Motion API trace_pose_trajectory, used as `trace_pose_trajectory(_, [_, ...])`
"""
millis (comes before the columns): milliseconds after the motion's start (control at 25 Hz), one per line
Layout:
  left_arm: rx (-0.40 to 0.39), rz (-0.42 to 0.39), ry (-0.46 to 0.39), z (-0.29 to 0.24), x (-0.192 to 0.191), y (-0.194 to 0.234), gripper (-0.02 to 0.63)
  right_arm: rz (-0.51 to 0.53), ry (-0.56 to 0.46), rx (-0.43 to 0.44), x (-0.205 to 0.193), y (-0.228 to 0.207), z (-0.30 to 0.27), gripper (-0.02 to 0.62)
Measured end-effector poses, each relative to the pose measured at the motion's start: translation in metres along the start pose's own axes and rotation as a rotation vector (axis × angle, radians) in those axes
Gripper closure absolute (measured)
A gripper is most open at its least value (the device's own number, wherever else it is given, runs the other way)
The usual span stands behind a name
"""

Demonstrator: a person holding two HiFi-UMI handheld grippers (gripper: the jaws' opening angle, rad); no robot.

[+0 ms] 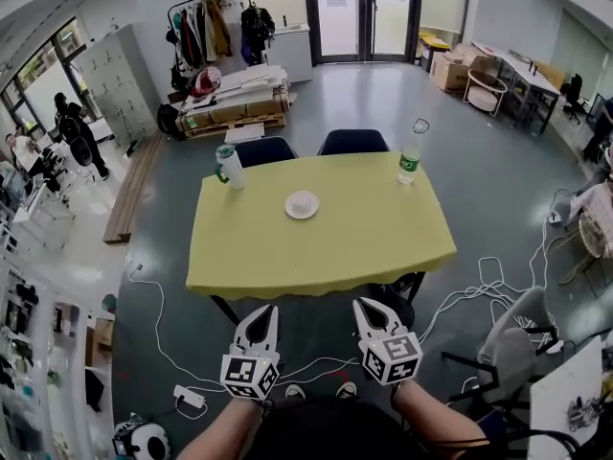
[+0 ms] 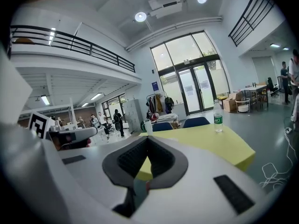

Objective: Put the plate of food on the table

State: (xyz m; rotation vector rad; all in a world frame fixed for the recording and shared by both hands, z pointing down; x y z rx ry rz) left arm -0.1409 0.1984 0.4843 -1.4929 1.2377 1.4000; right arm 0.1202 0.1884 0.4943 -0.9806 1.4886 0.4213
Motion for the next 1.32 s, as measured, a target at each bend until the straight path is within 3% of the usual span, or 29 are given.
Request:
trace_pose_trajectory(520, [-0.026, -0.012, 0.005, 0.002, 0.006, 0.023, 0.598, 0.02, 0.018, -0.028, 0.003, 0.022, -0.021, 0.583])
trace_pose_trajectory(1320, [0.038, -0.016, 0.039, 0.01, 0.002, 0.041, 0.598, 0.044, 0.047, -0.029, -0.002, 0.036, -0.029, 0.583])
Point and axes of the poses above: the fingertips, and each gripper's own axes: z backward along the fingers, y to its left, x out of its top, the point moved 9 cm from there along z, backward along the fingers, and after that the axes turned 11 degrees about x, right-handed, at the moved point
